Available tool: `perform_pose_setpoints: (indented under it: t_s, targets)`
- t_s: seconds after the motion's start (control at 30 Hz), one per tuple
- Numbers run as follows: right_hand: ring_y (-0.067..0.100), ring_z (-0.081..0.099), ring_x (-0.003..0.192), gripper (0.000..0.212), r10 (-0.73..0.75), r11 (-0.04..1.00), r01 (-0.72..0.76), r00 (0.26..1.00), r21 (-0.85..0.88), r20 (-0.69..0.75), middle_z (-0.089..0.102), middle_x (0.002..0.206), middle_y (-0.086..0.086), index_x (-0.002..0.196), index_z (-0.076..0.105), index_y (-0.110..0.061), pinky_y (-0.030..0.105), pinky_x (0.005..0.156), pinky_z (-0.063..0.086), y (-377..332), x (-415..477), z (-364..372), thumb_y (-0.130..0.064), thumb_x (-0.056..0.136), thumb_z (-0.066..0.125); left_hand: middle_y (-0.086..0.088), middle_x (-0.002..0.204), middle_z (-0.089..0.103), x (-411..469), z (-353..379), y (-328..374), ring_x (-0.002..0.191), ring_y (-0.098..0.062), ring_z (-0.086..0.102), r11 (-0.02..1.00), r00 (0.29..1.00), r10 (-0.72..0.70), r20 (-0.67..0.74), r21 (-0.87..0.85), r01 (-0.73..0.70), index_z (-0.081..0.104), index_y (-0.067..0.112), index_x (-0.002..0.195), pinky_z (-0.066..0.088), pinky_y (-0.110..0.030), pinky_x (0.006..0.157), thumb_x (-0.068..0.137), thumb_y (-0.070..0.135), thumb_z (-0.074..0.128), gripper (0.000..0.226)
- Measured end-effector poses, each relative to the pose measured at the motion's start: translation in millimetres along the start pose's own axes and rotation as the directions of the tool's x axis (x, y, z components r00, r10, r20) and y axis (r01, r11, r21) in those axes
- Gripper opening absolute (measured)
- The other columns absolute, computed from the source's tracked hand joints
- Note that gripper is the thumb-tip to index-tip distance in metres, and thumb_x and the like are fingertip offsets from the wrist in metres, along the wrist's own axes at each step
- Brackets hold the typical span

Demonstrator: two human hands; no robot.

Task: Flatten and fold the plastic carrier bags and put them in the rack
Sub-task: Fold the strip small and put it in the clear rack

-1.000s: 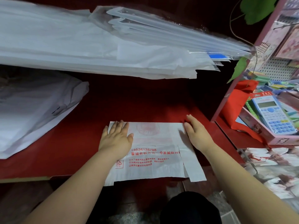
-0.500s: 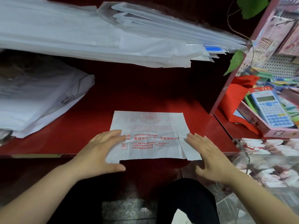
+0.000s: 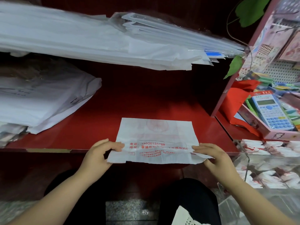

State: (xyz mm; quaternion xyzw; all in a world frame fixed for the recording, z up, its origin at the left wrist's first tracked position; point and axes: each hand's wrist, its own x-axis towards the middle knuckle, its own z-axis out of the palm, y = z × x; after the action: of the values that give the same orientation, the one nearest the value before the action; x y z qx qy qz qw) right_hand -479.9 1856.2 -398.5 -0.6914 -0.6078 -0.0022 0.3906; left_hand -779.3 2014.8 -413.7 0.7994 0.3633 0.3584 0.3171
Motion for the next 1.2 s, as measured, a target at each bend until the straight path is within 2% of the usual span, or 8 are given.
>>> perform_pose_setpoints:
  t_s: [0.17, 0.27, 0.47, 0.7, 0.77, 0.83, 1.0, 1.2]
  targets:
    - [-0.01, 0.056, 0.075, 0.037, 0.212, 0.957, -0.217, 0.976, 0.191, 0.042, 0.065, 0.07, -0.014, 0.072, 0.066, -0.023, 0.005, 0.068, 0.04, -9.4, 15.6, 0.4, 0.012, 0.08, 0.057, 0.03, 0.074, 0.065, 17.1, -0.7, 23.3, 0.09, 0.008, 0.058, 0.992, 0.996, -0.07, 0.053, -0.102, 0.075, 0.068, 0.046, 0.061, 0.031, -0.023, 0.095, 0.081, 0.001, 0.063, 0.05]
    - [0.006, 0.043, 0.057, 0.026, 0.288, 0.935, -0.289, 0.957, 0.205, 0.038, 0.049, 0.059, -0.002, 0.061, 0.057, -0.004, 0.015, 0.053, 0.032, -15.9, 31.6, 8.6, -0.015, 0.085, 0.057, 0.006, 0.071, 0.055, 33.7, 4.0, 32.9, 0.072, -0.012, 0.052, 0.993, 0.993, -0.115, 0.027, -0.01, 0.116, 0.057, 0.009, 0.061, 0.033, -0.023, 0.069, 0.089, 0.009, 0.055, 0.029]
    - [0.02, 0.031, 0.054, 0.041, 0.508, 0.856, -0.515, 0.854, -0.04, -0.112, 0.031, 0.051, 0.0, 0.052, 0.032, -0.015, 0.029, 0.069, 0.02, -16.6, 57.0, 21.9, -0.022, 0.09, 0.047, -0.001, 0.054, 0.029, 60.7, 14.0, 40.2, 0.054, -0.017, 0.028, 0.958, 0.962, -0.263, -0.077, 0.101, 0.27, 0.031, 0.011, 0.056, 0.019, -0.032, 0.053, 0.095, 0.016, 0.043, 0.041]
    - [0.024, 0.043, 0.077, 0.035, 0.521, 0.788, -0.559, 0.829, -0.258, -0.203, 0.035, 0.051, -0.006, 0.05, 0.033, -0.022, 0.029, 0.084, 0.015, -20.1, 57.5, 31.1, -0.029, 0.083, 0.042, -0.006, 0.062, 0.05, 69.9, 19.4, 36.0, 0.077, -0.034, 0.053, 0.869, 0.952, -0.279, -0.129, 0.389, 0.307, 0.041, 0.016, 0.061, 0.028, -0.031, 0.068, 0.097, 0.019, 0.04, 0.036]
    - [0.021, 0.039, 0.081, 0.033, 0.523, 0.789, -0.553, 0.833, -0.266, -0.182, 0.036, 0.051, -0.005, 0.048, 0.033, -0.019, 0.028, 0.091, 0.014, -21.4, 55.3, 31.3, -0.039, 0.075, 0.034, -0.009, 0.078, 0.064, 70.4, 18.1, 36.4, 0.088, -0.031, 0.058, 0.856, 0.946, -0.285, -0.152, 0.403, 0.323, 0.06, 0.016, 0.092, 0.033, -0.031, 0.083, 0.096, 0.022, 0.042, 0.019]
    - [0.02, 0.037, 0.086, 0.043, 0.539, 0.784, -0.556, 0.831, -0.277, -0.14, 0.038, 0.052, -0.005, 0.046, 0.035, -0.016, 0.029, 0.096, 0.012, -22.2, 54.4, 31.9, -0.04, 0.081, 0.036, -0.006, 0.079, 0.065, 68.9, 17.8, 37.3, 0.081, -0.026, 0.057, 0.838, 0.936, -0.301, -0.181, 0.418, 0.35, 0.049, 0.017, 0.126, 0.029, -0.03, 0.094, 0.095, 0.026, 0.044, 0.033]
    - [0.024, 0.039, 0.098, 0.044, 0.542, 0.738, -0.535, 0.833, -0.412, -0.111, 0.045, 0.067, -0.003, 0.046, 0.038, -0.02, 0.031, 0.094, 0.012, -26.9, 58.8, 33.1, -0.032, 0.086, 0.05, -0.002, 0.097, 0.063, 62.4, 19.1, 29.4, 0.095, -0.017, 0.051, 0.793, 0.947, -0.247, -0.203, 0.52, 0.318, 0.026, 0.021, 0.142, 0.015, -0.026, 0.088, 0.093, 0.026, 0.045, 0.053]
    - [0.025, 0.037, 0.117, 0.022, 0.576, 0.725, -0.54, 0.816, -0.427, -0.053, 0.051, 0.103, 0.0, 0.073, 0.049, -0.02, 0.044, 0.11, 0.007, -29.2, 60.3, 28.2, -0.038, 0.084, 0.056, 0.002, 0.155, 0.005, 67.6, 14.9, 27.4, 0.141, -0.011, -0.005, 0.752, 0.989, -0.086, 0.119, 0.659, -0.014, 0.014, 0.03, 0.146, -0.008, -0.029, 0.11, 0.091, 0.002, 0.037, 0.066]
